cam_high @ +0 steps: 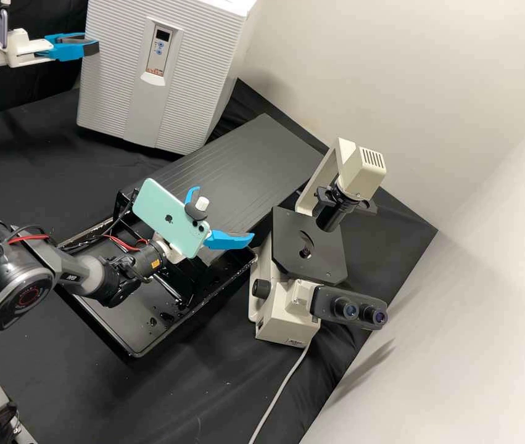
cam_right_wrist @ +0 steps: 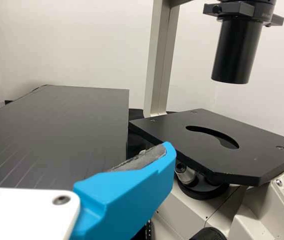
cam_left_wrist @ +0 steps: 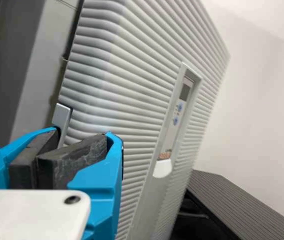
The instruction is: Open the incubator door
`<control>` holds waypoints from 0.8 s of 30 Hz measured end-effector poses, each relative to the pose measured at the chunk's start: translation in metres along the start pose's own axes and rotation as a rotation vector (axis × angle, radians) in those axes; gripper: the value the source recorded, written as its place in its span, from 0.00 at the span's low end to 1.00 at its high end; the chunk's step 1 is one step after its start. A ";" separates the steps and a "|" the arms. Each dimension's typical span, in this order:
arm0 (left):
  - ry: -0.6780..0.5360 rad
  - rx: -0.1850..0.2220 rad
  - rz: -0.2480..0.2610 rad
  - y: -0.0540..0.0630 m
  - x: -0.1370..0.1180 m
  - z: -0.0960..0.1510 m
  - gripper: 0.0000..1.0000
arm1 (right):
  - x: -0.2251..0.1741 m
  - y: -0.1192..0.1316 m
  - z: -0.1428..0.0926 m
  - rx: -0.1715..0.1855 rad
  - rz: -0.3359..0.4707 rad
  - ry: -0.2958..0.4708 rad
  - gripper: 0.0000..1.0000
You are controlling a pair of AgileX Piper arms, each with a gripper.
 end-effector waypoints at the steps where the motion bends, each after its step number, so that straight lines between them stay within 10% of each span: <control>1: 0.001 -0.002 -0.005 -0.001 -0.003 0.002 0.00 | 0.000 0.000 0.000 0.000 0.000 0.000 1.00; 24: -0.163 -0.003 -0.111 -0.020 -0.082 0.085 0.00 | 0.000 0.000 0.000 0.000 0.000 0.000 1.00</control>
